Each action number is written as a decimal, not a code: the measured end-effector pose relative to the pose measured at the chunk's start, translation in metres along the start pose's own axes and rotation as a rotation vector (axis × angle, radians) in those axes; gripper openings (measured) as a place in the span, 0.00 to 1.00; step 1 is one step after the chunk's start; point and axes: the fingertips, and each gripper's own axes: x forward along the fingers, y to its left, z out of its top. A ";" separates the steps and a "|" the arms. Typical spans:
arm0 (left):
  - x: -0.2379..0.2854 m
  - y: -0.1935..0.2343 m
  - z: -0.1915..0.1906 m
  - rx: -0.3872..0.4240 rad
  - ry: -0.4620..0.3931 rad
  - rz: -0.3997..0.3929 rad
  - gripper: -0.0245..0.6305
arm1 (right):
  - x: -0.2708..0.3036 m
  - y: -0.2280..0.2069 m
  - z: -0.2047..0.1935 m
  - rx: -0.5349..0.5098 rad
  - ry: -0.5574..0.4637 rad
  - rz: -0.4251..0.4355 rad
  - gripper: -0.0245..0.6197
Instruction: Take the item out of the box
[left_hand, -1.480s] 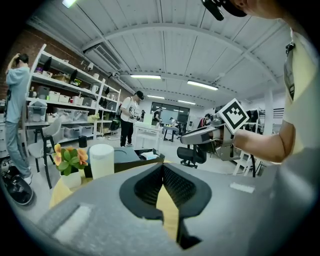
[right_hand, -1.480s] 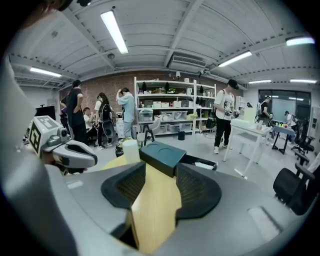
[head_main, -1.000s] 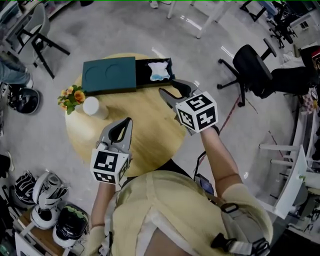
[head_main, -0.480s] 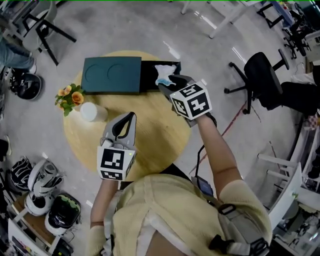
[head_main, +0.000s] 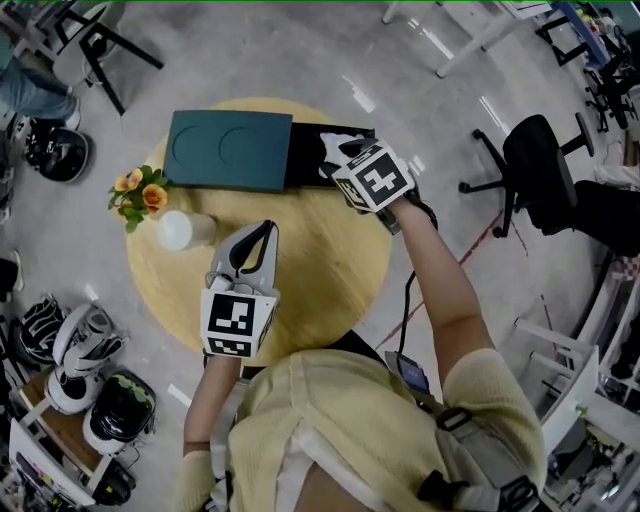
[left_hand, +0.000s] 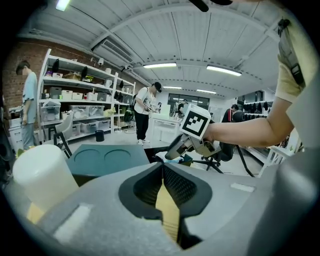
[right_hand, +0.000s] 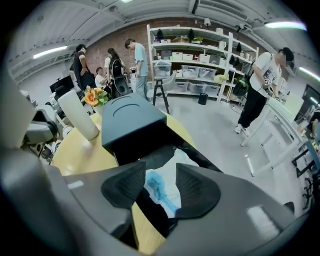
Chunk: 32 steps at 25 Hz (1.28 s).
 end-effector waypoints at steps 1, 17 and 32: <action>0.001 0.001 0.000 -0.003 0.000 0.005 0.06 | 0.004 0.000 -0.002 -0.018 0.021 0.008 0.34; 0.001 0.000 -0.006 -0.030 0.005 -0.001 0.06 | 0.025 0.001 -0.021 -0.131 0.186 -0.007 0.15; -0.028 0.006 0.008 -0.039 -0.037 -0.042 0.06 | -0.031 0.023 0.021 -0.138 -0.038 -0.110 0.13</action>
